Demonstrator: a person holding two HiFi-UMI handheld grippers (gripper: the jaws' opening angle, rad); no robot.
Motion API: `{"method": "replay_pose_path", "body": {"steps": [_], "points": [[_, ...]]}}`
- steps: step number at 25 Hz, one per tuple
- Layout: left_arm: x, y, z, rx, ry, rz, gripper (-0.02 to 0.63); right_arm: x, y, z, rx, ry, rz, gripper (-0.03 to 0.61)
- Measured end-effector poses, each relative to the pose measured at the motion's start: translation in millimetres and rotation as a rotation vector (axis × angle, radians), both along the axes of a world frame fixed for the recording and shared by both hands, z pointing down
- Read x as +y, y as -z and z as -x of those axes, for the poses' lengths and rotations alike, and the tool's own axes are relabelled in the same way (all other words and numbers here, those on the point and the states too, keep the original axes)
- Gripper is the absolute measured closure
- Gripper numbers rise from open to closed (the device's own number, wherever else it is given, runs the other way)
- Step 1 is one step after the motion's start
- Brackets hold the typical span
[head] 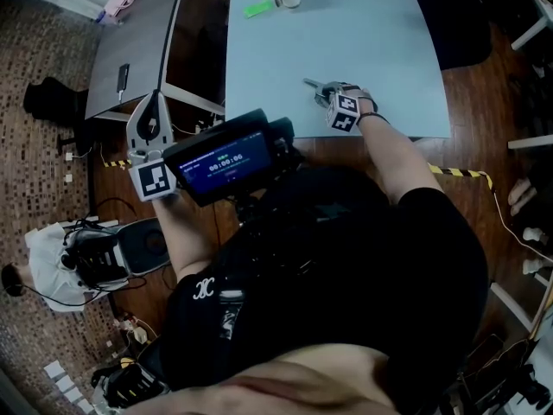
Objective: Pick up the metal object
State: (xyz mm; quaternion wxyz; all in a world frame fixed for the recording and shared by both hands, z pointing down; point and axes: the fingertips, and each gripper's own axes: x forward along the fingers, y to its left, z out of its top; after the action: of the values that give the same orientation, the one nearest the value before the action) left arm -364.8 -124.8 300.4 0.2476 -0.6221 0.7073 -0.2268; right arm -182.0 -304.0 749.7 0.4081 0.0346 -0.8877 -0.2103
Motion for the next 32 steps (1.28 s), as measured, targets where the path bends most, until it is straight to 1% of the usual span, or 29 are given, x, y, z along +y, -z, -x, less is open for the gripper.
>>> {"method": "replay_pose_path", "body": {"steps": [2,4,6,10,13,15,18,20,22,25,28,30,32], "points": [[-2,1,-1,0.000,-0.009,0.000,0.607,-4,10,-2,-0.041,-0.054,0.046,0.514],[-4,2,-1,0.006,-0.017,-0.002,0.607,-8,27,-3,-0.103,-0.114,0.102,0.514],[-7,3,-2,0.014,-0.026,-0.005,0.607,-13,48,-5,-0.170,-0.163,0.135,0.514],[-16,11,-7,0.025,-0.057,-0.014,0.607,-26,97,-13,-0.293,-0.233,0.143,0.514],[-23,26,-21,0.033,-0.087,-0.026,0.607,-35,148,-36,-0.386,-0.283,0.134,0.514],[-21,32,-47,0.039,-0.109,-0.034,0.607,-37,181,-73,-0.454,-0.327,0.114,0.515],[-25,18,-110,0.038,-0.147,-0.029,0.607,-36,206,-152,-0.580,-0.397,0.073,0.515],[-46,6,-151,0.035,-0.165,-0.020,0.607,-49,226,-203,-0.670,-0.430,0.052,0.515],[-70,1,-178,0.041,-0.173,-0.020,0.607,-66,256,-239,-0.749,-0.441,0.023,0.515],[-91,5,-191,0.052,-0.188,-0.036,0.607,-78,311,-264,-0.854,-0.437,-0.046,0.515],[-101,8,-184,0.044,-0.214,-0.050,0.607,-73,365,-267,-0.972,-0.415,-0.106,0.515],[-110,7,-176,0.040,-0.236,-0.061,0.607,-71,385,-270,-1.026,-0.412,-0.187,0.515],[-132,6,-169,0.036,-0.253,-0.076,0.607,-80,395,-270,-1.049,-0.405,-0.236,0.515]]}}
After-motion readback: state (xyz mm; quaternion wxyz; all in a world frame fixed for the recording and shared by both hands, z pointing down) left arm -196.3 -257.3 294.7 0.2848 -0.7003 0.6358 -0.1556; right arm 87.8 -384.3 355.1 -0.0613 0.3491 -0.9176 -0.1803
